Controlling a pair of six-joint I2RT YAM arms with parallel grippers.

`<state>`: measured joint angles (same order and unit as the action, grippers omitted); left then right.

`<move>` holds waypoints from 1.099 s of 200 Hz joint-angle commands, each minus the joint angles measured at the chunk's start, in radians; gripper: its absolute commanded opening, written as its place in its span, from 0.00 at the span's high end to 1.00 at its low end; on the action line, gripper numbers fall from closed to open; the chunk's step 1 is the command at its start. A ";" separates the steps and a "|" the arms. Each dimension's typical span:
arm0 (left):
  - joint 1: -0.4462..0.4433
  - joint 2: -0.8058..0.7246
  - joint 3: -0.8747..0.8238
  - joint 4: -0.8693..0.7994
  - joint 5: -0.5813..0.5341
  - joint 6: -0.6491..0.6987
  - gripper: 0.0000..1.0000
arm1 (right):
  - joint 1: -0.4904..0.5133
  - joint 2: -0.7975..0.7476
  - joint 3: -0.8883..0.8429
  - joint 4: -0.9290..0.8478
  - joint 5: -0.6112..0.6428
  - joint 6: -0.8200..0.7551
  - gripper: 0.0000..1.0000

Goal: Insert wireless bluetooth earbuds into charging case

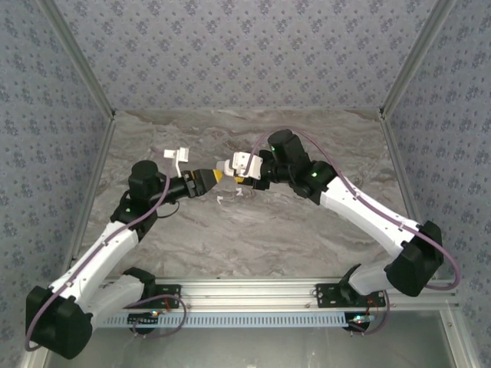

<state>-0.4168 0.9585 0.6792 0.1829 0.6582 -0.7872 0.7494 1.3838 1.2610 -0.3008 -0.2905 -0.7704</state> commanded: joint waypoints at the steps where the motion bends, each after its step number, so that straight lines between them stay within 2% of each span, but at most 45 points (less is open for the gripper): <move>1: -0.030 0.026 0.048 0.044 0.015 0.029 0.26 | 0.013 -0.027 -0.011 0.026 0.005 0.026 0.64; 47: -0.077 0.076 0.080 0.067 0.020 0.041 0.36 | 0.027 -0.022 -0.009 0.029 0.008 0.023 0.64; 76: -0.083 0.096 0.086 0.073 0.006 0.038 0.47 | 0.027 -0.022 -0.012 0.029 -0.005 0.025 0.63; 165: -0.088 0.144 0.091 0.130 0.000 0.015 0.69 | 0.023 -0.015 -0.005 -0.009 -0.050 0.031 0.60; 189: -0.089 0.145 0.087 0.140 -0.005 0.024 0.74 | 0.004 -0.032 -0.003 -0.027 -0.062 0.062 0.54; 220: -0.089 0.167 0.087 0.177 -0.020 0.037 0.81 | -0.060 -0.135 -0.059 0.055 -0.114 0.223 0.38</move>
<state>-0.5079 1.1057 0.7380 0.2920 0.6598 -0.7704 0.7387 1.3575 1.2427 -0.3008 -0.3389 -0.6941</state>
